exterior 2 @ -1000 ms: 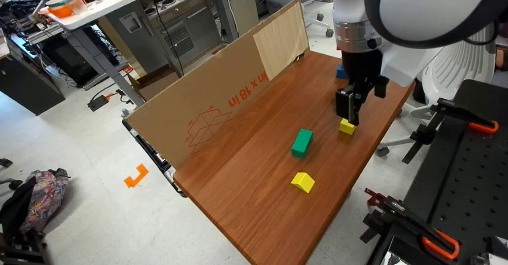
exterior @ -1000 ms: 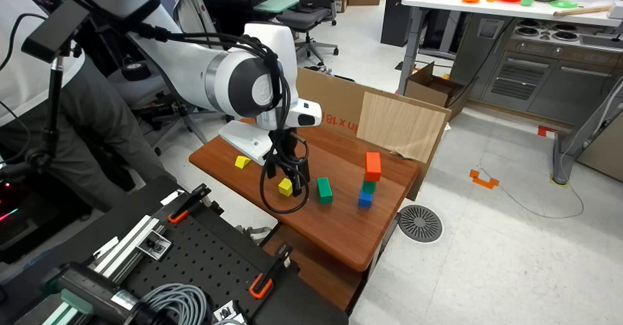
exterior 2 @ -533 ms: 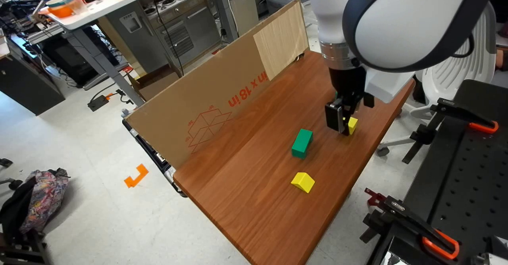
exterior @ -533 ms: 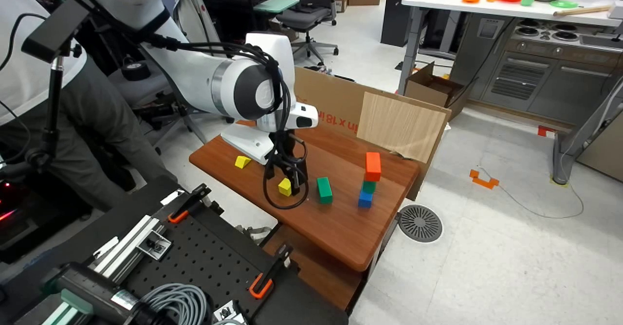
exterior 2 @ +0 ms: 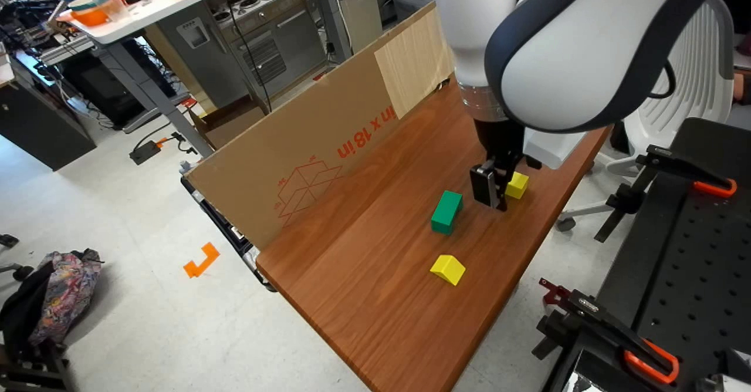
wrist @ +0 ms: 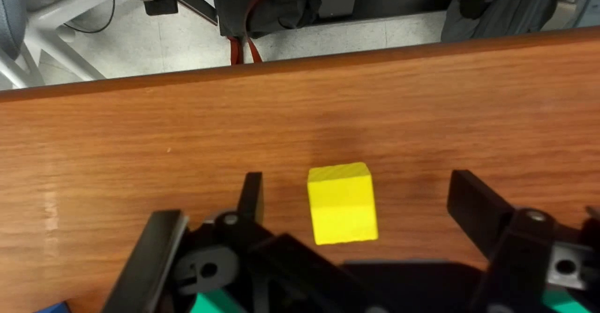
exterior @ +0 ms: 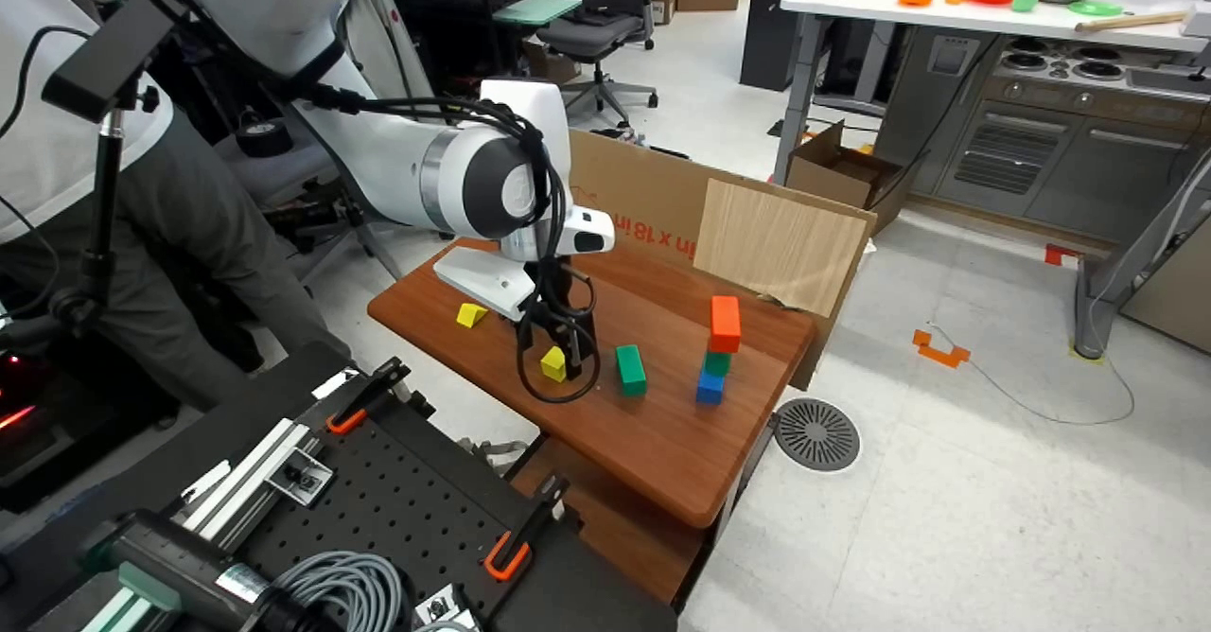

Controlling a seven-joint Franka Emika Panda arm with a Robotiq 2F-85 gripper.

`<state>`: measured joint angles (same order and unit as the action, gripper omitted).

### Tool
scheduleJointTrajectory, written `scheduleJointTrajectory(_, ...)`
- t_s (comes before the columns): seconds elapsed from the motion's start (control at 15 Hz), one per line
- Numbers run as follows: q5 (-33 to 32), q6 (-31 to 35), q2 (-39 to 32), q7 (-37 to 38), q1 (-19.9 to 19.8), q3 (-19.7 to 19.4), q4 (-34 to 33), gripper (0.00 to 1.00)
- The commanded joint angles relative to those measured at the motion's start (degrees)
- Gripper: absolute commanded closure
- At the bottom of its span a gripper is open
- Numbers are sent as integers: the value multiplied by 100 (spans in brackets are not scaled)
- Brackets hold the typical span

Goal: Pick up the yellow block and put it on the green block on the left side of the table

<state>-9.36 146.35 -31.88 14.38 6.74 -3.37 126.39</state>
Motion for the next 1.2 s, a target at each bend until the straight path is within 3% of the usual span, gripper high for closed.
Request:
scheduleJointTrajectory(0.0, 2, -57, -250, 77, 178, -49, -228, 0)
scheduleJointTrajectory(0.07, -6, -65, -288, 87, 208, -61, -252, 25)
scheduleJointTrajectory(0.2, -13, -82, -330, 95, 244, -86, -295, 34)
scheduleJointTrajectory(0.67, 109, -350, -27, 23, 143, -72, -247, 88)
scheduleJointTrajectory(0.93, 595, -740, 872, -234, -176, 152, 162, 92)
scheduleJointTrajectory(1.13, 1321, -1055, 1710, -417, -477, 272, 341, 92)
